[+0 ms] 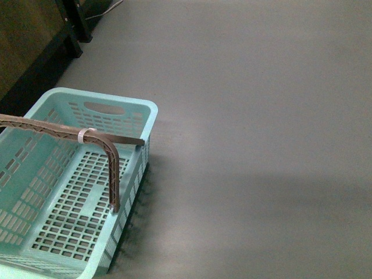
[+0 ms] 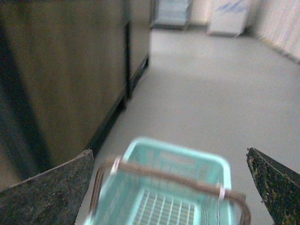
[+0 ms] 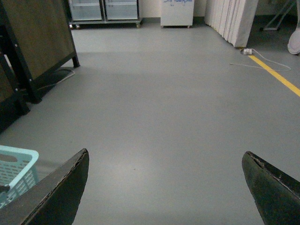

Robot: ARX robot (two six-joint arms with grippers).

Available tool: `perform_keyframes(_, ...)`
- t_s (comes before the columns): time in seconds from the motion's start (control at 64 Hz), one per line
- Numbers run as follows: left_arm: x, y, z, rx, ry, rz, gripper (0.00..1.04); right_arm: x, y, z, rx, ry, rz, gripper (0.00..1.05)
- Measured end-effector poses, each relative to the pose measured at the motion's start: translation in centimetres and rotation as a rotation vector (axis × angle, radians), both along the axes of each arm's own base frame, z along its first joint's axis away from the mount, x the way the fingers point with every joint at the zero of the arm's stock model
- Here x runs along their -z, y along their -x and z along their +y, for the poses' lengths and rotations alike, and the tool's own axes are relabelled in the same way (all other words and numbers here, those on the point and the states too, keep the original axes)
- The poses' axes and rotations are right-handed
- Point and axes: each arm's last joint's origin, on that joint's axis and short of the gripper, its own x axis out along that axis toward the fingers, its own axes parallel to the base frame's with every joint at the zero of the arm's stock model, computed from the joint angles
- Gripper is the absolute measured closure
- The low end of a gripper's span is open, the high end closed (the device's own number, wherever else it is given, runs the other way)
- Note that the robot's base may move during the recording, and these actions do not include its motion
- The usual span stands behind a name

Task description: Pick lemon and mango into basket

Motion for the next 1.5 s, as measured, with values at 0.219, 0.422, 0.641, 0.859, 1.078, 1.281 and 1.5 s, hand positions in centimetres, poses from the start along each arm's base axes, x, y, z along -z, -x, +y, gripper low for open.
perform_keyframes(0.219,-0.5,-3.7,-1.5,-0.224,0.673,0.168,0.07,0.0,0.0,0.0,0.0,0.0,0.0,0.09)
perform_keyframes(0.422,3.0,-8.9,-2.8,-0.28,0.942,0.318,0.07,0.0,0.0,0.0,0.0,0.0,0.0,0.09)
perform_keyframes(0.641,8.1,-14.7,-4.2,-0.294,1.011,0.488,0.07,0.0,0.0,0.0,0.0,0.0,0.0,0.09)
perform_keyframes(0.859,11.6,-18.6,-4.4,-0.3,1.025,0.585,0.07,0.0,0.0,0.0,0.0,0.0,0.0,0.09)
perform_keyframes(1.078,11.6,-20.8,-3.2,-0.269,1.07,0.542,0.07,0.0,0.0,0.0,0.0,0.0,0.0,0.09)
perform_keyframes(1.281,12.5,-22.3,-2.5,-0.271,1.069,0.555,0.07,0.0,0.0,0.0,0.0,0.0,0.0,0.09)
perform_keyframes(1.5,13.2,-23.6,-1.6,-0.303,1.063,0.576,0.27,0.0,0.0,0.0,0.0,0.0,0.0,0.09)
